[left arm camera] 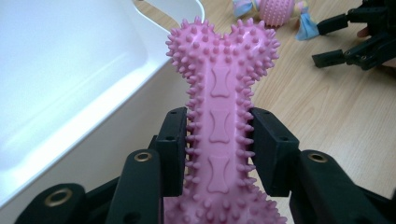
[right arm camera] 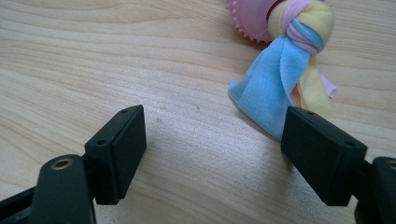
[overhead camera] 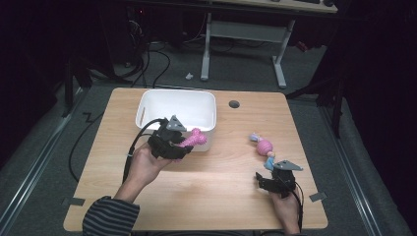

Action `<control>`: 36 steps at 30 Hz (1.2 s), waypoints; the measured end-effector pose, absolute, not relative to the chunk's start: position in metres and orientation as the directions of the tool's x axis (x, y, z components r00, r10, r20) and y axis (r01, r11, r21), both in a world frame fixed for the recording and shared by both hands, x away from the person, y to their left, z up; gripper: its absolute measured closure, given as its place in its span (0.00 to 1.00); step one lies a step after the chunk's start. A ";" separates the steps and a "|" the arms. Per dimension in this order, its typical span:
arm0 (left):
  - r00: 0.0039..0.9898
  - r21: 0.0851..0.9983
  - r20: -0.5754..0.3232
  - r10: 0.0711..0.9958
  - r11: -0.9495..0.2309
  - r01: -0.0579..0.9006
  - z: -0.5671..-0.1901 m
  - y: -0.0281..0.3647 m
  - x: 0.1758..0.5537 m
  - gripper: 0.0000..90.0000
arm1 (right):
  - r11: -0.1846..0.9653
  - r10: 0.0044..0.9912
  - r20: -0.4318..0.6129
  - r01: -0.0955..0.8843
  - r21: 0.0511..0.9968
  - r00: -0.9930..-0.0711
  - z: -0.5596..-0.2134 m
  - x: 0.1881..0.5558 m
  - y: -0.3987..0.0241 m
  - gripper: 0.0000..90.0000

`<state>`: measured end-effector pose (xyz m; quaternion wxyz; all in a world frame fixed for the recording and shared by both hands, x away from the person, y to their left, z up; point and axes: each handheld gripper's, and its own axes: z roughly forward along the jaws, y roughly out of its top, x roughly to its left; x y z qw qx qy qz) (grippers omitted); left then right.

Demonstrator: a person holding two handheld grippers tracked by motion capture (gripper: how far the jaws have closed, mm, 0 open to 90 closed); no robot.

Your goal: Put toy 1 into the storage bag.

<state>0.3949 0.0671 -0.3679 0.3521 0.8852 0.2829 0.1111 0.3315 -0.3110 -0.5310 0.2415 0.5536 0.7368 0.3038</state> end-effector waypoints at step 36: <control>0.755 0.696 0.010 0.655 -0.547 0.466 -0.335 0.072 0.453 0.65 | 0.204 0.962 -0.018 0.669 0.715 -0.273 -0.531 0.331 -0.311 0.25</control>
